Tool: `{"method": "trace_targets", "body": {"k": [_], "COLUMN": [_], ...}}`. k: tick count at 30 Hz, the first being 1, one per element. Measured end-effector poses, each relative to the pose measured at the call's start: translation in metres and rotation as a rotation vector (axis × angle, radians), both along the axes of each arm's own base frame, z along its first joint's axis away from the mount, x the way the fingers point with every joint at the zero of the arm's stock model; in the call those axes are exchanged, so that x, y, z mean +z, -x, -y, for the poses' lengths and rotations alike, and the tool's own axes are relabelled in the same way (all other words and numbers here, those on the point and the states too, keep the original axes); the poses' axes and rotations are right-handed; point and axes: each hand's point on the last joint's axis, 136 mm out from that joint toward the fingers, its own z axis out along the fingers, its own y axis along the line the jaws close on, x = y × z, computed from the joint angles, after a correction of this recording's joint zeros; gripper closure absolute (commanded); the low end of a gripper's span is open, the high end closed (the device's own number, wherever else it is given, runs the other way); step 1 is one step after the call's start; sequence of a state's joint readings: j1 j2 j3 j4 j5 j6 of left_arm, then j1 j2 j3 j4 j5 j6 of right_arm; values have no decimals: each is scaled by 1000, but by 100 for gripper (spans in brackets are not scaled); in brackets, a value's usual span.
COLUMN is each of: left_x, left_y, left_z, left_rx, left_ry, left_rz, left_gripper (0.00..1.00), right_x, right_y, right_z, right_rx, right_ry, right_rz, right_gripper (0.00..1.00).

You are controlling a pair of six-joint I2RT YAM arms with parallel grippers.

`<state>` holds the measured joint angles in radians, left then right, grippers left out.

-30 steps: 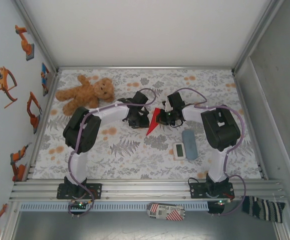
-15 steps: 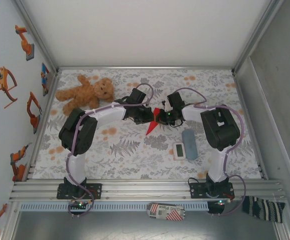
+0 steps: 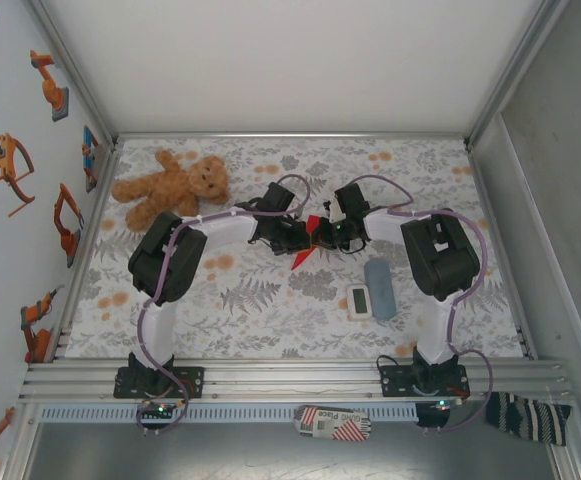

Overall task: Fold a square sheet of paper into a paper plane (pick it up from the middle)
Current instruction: Fold the wing for the fifth time at the center of the table.

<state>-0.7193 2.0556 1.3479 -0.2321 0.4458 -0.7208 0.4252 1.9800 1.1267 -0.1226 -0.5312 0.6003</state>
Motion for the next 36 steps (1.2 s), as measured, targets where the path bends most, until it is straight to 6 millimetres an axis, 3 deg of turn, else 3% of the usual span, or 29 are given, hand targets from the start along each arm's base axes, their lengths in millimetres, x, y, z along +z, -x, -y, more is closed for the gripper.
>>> {"method": "trace_targets", "body": {"k": [8, 26, 36], "left_x": [-18, -20, -19], "left_y": [10, 12, 34], "left_z": [-5, -6, -26], "left_rx": [-5, -8, -26], "left_ry": [-30, -15, -50], "left_rz": [-29, -8, -20], "left_gripper": [90, 91, 90], "right_x": [0, -1, -1], "right_y": [0, -1, -1], "right_z": [0, -2, -2], "right_rx": [1, 7, 22], "right_ry": [-1, -1, 9], "right_rz": [-1, -9, -15], "right_gripper": [97, 97, 97]}}
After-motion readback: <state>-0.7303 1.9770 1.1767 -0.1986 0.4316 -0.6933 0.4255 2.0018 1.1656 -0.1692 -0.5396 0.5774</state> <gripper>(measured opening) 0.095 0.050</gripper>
